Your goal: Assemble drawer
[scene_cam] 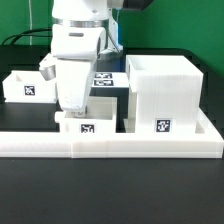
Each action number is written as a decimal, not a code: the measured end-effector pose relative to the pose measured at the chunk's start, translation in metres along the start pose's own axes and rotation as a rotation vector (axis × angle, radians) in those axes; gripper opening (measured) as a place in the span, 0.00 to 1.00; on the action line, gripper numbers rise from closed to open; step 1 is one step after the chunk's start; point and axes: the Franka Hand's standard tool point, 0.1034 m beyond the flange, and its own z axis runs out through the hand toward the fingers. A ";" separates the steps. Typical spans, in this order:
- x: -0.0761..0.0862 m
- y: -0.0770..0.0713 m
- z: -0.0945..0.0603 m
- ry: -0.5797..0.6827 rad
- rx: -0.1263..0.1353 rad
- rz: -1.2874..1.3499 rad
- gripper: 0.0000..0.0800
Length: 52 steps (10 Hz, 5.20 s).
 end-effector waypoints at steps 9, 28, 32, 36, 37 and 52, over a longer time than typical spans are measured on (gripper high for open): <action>0.023 0.006 0.002 -0.010 -0.055 -0.020 0.05; 0.030 0.000 -0.009 -0.071 0.015 -0.074 0.05; 0.030 -0.001 -0.008 -0.071 0.016 -0.073 0.05; 0.033 -0.002 -0.004 -0.063 -0.004 -0.051 0.05; 0.037 0.002 -0.006 -0.052 -0.038 -0.006 0.05; 0.041 -0.005 -0.001 -0.046 -0.034 -0.063 0.05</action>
Offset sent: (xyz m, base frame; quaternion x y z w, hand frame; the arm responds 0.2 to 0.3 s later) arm 0.0151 0.0178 0.0065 -0.1088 -0.0181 -0.0646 0.9918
